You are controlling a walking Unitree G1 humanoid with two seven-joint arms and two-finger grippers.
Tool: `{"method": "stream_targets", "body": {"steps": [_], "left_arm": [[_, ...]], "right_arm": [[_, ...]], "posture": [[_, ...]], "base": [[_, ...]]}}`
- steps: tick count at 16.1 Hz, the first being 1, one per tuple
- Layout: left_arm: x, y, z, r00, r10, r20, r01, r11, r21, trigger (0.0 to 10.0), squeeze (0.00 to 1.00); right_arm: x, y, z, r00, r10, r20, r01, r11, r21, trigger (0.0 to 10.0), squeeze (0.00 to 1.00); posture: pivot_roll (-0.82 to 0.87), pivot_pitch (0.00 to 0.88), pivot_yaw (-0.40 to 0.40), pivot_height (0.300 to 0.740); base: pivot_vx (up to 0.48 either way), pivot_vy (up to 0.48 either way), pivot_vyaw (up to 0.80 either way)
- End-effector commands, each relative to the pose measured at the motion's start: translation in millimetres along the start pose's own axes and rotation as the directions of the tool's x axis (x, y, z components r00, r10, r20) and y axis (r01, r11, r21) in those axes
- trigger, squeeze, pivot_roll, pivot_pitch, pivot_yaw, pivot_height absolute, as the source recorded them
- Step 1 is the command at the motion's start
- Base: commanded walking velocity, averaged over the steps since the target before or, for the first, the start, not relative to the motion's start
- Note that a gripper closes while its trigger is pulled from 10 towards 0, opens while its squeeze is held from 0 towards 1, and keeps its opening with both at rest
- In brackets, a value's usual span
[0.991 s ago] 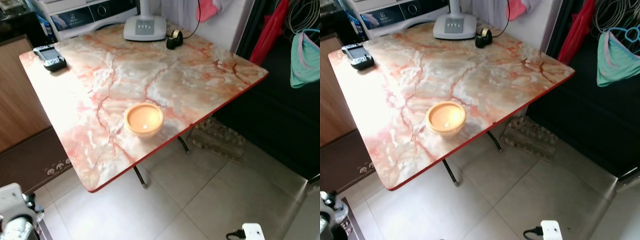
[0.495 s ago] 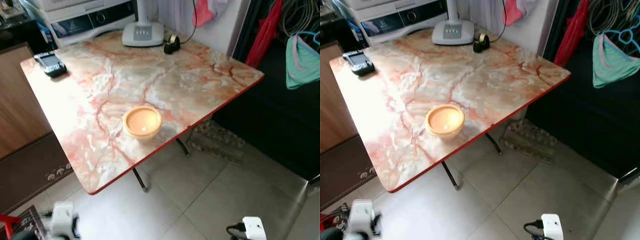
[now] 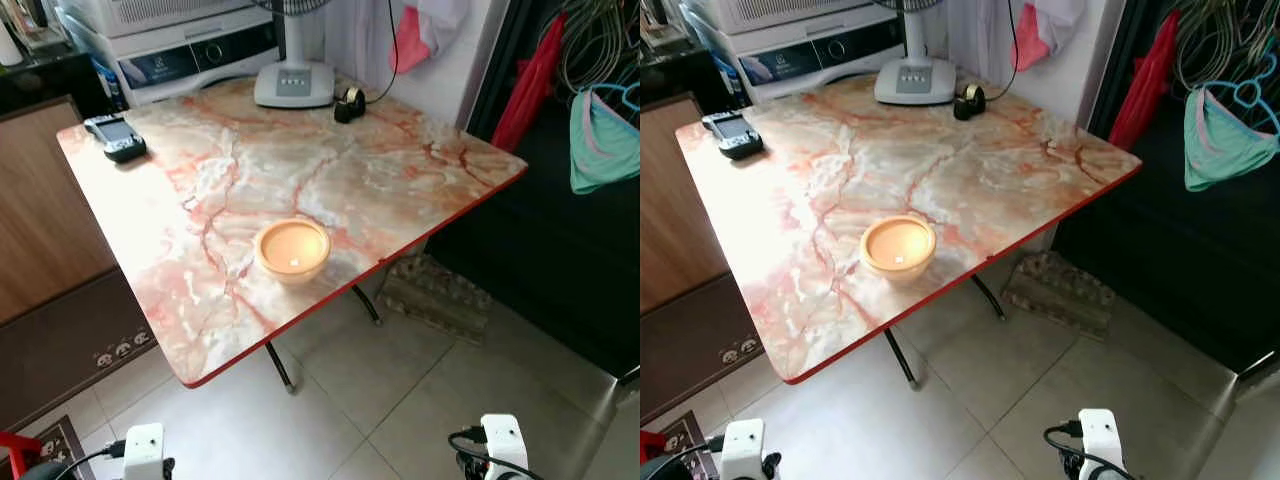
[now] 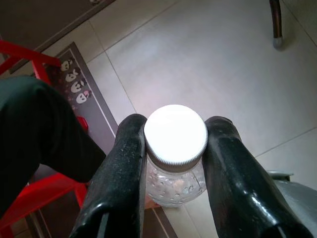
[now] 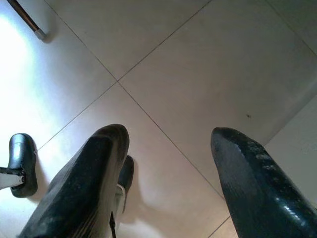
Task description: Restocking fridge
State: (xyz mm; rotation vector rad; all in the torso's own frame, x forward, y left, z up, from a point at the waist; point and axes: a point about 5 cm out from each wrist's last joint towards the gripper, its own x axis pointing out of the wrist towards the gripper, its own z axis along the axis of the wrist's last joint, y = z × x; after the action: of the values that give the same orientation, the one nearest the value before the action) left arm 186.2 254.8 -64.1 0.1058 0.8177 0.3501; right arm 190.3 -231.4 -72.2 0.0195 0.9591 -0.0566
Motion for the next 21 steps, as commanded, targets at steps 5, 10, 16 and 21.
{"method": "stream_targets", "body": {"steps": [5,10,16,21], "left_arm": [[4.2,-12.1,10,0.999,0.015,-0.043,-0.018,0.997,-0.075,10.0,0.00],[1.5,-18.7,1,0.998,0.015,-0.067,-0.022,0.994,-0.106,10.0,0.00],[-3.1,-18.9,-15,0.994,-0.005,-0.106,-0.003,0.998,-0.070,10.0,0.00],[-2.7,-17.4,-15,0.994,-0.009,-0.105,0.003,0.999,-0.054,10.0,0.00]], "right_arm": [[2.7,-0.8,21,1.000,-0.008,0.014,0.008,1.000,-0.023,10.0,0.00],[3.0,-1.5,27,1.000,-0.006,0.024,0.006,1.000,-0.028,10.0,0.00],[3.4,0.8,26,1.000,0.000,0.018,0.001,1.000,-0.008,10.0,0.00],[3.5,1.0,24,1.000,-0.004,0.010,0.004,1.000,-0.006,10.0,0.00]], "posture": [[0.09,0.000,-0.034,0.740],[0.10,0.000,-0.057,0.740],[0.09,0.000,-0.048,0.740],[0.09,0.000,-0.044,0.740]], "base": [[0.000,0.000,0.00],[0.000,0.000,0.00],[0.000,0.000,0.00],[0.000,0.000,0.00]]}}
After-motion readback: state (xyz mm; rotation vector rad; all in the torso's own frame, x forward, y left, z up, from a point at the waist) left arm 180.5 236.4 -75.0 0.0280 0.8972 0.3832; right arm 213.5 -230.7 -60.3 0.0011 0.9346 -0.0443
